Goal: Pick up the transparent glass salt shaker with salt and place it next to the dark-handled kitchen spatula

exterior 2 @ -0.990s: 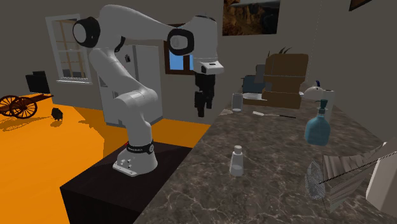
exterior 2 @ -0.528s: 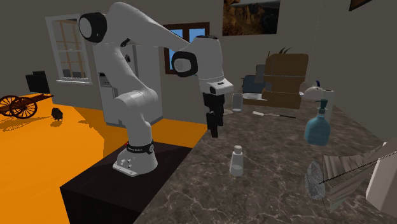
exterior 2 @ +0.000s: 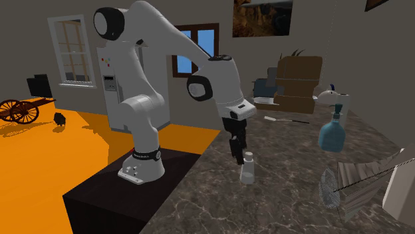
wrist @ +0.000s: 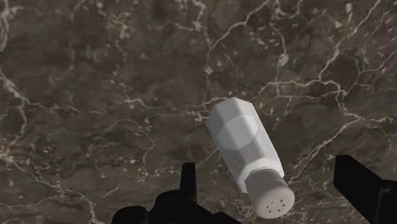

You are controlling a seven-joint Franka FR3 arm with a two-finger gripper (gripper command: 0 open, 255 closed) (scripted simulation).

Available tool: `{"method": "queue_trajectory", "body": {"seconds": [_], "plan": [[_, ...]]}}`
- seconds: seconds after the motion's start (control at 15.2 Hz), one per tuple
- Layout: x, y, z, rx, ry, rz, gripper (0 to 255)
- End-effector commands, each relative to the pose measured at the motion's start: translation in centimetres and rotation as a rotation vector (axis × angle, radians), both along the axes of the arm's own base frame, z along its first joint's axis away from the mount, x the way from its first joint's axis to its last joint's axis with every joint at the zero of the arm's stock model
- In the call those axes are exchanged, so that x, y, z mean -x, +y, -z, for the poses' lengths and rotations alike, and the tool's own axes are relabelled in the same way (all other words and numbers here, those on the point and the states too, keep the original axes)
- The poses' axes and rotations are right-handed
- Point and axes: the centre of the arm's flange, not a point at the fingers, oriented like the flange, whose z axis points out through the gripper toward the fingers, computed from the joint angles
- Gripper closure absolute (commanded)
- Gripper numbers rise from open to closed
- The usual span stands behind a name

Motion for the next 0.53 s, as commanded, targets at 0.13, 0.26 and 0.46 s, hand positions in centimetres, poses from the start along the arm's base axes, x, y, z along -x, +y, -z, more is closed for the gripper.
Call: {"method": "queue_trajectory", "body": {"seconds": [0.13,0.26,0.46], "plan": [[-0.6,0.2,2.0,0.001,-0.004,-0.001,0],[-0.9,0.4,3.3,0.001,-0.004,-0.001,0],[-0.9,0.4,3.3,0.001,-0.004,-0.001,0]]}}
